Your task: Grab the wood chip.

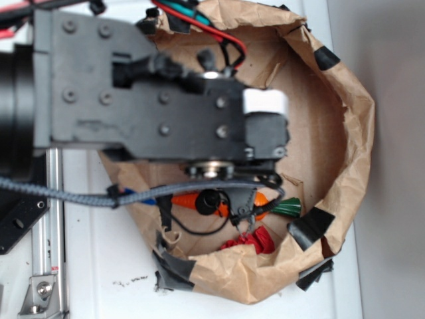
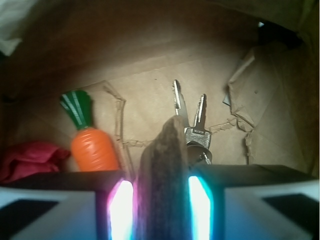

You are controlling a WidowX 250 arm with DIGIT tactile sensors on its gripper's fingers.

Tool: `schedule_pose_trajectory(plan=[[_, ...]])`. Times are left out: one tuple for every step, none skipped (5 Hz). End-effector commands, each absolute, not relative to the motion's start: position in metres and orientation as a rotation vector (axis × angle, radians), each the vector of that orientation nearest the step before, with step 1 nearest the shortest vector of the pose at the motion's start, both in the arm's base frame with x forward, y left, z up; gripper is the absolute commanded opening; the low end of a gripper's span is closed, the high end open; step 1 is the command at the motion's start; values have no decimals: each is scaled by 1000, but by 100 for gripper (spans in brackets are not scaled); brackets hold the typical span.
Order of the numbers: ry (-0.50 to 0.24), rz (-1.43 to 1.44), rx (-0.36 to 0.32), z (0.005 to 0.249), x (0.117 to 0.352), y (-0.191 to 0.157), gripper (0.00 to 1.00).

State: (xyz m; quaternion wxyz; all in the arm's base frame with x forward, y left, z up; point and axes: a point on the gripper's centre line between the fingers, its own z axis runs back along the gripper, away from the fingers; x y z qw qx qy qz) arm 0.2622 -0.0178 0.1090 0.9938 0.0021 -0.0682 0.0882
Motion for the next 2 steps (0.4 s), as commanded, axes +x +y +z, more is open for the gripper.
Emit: schedule_pose_trajectory(plan=[[-183, 33, 12, 138, 259, -21, 0], [-174, 51, -3, 137, 259, -15, 0]])
